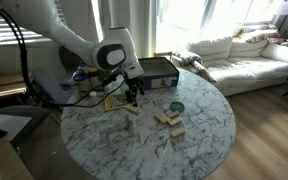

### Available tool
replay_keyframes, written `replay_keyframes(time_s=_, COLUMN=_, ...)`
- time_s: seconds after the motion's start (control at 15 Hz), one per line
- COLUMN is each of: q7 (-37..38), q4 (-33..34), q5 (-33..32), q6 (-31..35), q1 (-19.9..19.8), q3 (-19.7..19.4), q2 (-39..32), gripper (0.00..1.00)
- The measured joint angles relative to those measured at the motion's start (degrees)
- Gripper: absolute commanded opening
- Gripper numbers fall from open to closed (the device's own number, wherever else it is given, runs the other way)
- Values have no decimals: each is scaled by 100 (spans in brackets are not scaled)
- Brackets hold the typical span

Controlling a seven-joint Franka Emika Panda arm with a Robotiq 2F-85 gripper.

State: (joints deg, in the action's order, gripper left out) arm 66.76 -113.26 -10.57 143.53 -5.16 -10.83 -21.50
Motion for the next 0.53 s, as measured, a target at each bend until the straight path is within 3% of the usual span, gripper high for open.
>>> replay_keyframes(time_s=0.27, q7=-1702, q4=3, q5=229, q6=-158, q1=-711, q3=527, q2=378, gripper=100)
replay_keyframes(time_s=0.53, q7=-3356, q4=77, q5=468, q6=-571, q1=-857, q3=531, q2=622, gripper=100)
